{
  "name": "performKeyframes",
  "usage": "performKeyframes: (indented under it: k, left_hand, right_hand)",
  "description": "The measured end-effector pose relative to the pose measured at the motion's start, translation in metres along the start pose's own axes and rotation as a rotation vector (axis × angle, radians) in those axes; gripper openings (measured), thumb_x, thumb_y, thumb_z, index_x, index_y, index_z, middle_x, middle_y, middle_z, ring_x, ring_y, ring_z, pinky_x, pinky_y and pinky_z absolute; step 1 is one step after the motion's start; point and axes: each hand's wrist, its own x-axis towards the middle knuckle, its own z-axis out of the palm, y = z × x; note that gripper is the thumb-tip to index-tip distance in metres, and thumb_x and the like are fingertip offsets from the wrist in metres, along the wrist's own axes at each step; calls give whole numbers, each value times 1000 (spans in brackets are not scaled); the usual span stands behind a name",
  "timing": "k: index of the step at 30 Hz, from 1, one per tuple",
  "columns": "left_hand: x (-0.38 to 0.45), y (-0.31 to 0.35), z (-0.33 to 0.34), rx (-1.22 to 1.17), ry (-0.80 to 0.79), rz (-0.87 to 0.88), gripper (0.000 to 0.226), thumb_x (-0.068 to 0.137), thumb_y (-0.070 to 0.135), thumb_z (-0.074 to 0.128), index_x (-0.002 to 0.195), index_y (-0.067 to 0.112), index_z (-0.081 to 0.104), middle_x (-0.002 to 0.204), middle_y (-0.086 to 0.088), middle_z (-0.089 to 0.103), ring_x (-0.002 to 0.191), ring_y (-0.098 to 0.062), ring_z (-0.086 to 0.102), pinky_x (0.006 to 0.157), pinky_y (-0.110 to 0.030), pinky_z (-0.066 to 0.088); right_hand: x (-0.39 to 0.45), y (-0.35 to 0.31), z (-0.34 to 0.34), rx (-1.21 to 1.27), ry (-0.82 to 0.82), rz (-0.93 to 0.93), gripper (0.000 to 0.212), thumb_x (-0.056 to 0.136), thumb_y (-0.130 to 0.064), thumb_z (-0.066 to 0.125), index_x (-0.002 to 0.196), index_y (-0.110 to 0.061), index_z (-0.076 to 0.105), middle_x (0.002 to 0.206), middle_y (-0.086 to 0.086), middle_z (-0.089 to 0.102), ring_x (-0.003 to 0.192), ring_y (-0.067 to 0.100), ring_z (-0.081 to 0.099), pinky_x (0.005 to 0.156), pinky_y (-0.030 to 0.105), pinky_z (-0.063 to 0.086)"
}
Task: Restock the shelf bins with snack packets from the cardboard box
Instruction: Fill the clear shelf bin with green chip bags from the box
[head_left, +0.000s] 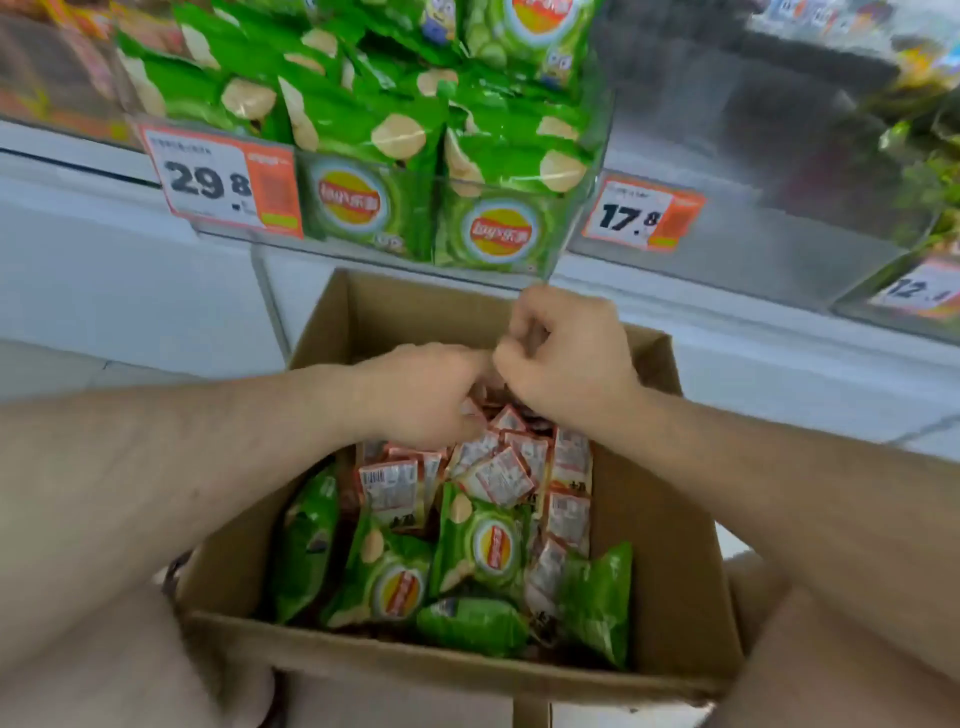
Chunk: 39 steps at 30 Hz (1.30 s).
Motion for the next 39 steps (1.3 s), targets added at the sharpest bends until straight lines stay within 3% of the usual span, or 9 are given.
performKeyframes:
  k: [5, 7, 11, 17, 20, 24, 30, 36, 39]
  left_hand:
    - [-2, -3, 19, 76, -371, -54, 46, 92, 37, 61, 134, 22, 48, 111, 8, 59, 99, -15, 57, 83, -31, 49]
    - [-1, -5, 20, 59, -391, -63, 48, 94, 38, 61, 137, 23, 47, 121, 6, 59, 104, -15, 57, 85, -29, 49]
    - [-2, -10, 19, -13, -318, -103, 46, 95, 35, 59, 138, 22, 47, 125, 7, 59, 102, -11, 55, 81, -23, 44]
    - [-11, -21, 17, -27, -349, -174, 49, 94, 36, 61, 139, 23, 47, 128, 6, 58, 110, -13, 57, 92, -32, 50]
    - [-10, -24, 21, 7, -301, -210, 73, 80, 56, 70, 140, 22, 44, 133, 4, 55, 113, -17, 56, 94, -38, 51]
    - [-10, -21, 33, -115, -334, -292, 92, 58, 65, 82, 131, 20, 49, 123, 4, 62, 103, -16, 61, 92, -38, 53]
    - [-19, -34, 14, -52, -405, -432, 60, 65, 54, 85, 109, 17, 69, 94, 4, 72, 83, -15, 68, 76, -32, 58]
    - [-31, -49, -4, -255, -217, -562, 51, 75, 43, 83, 113, 15, 64, 94, 0, 71, 74, -14, 68, 70, -30, 55]
    - [-33, -48, -4, -420, -100, -612, 43, 78, 38, 82, 107, 15, 61, 89, 0, 69, 72, -14, 67, 63, -27, 54]
  right_hand:
    - [-68, 51, 53, -311, -1111, 275, 30, 76, -28, 67, 104, -19, 61, 98, 0, 62, 95, 26, 62, 74, 33, 53]
    - [-91, 62, 76, -334, -1329, 372, 54, 77, -32, 72, 126, -18, 54, 118, 5, 61, 105, 26, 59, 82, 34, 53]
    - [-128, 75, 112, -368, -1380, 499, 84, 68, -41, 82, 139, -20, 42, 130, 9, 56, 117, 29, 54, 97, 37, 48]
    - [-115, 64, 105, -486, -1356, 264, 73, 66, -50, 80, 128, -28, 50, 120, 3, 54, 120, 27, 45, 106, 50, 30]
    - [-71, 36, 76, -449, -1250, 74, 55, 67, -44, 80, 108, -31, 46, 93, -9, 57, 94, 17, 56, 92, 43, 41]
    - [-31, -8, 58, -371, -1105, -137, 74, 58, -59, 83, 117, -22, 55, 97, -6, 66, 85, 18, 63, 70, 35, 55]
    - [-31, 16, 50, 219, -1145, 435, 101, 72, -26, 87, 151, -17, 24, 138, -13, 38, 122, 6, 41, 94, 17, 38]
    - [-123, 39, 94, -262, -1708, 491, 99, 76, -38, 80, 154, -19, 22, 154, 8, 36, 136, 31, 42, 110, 46, 40]
    - [-150, 29, 110, -345, -1754, 381, 88, 74, -35, 82, 147, -18, 36, 144, 9, 48, 126, 30, 50, 105, 45, 45]
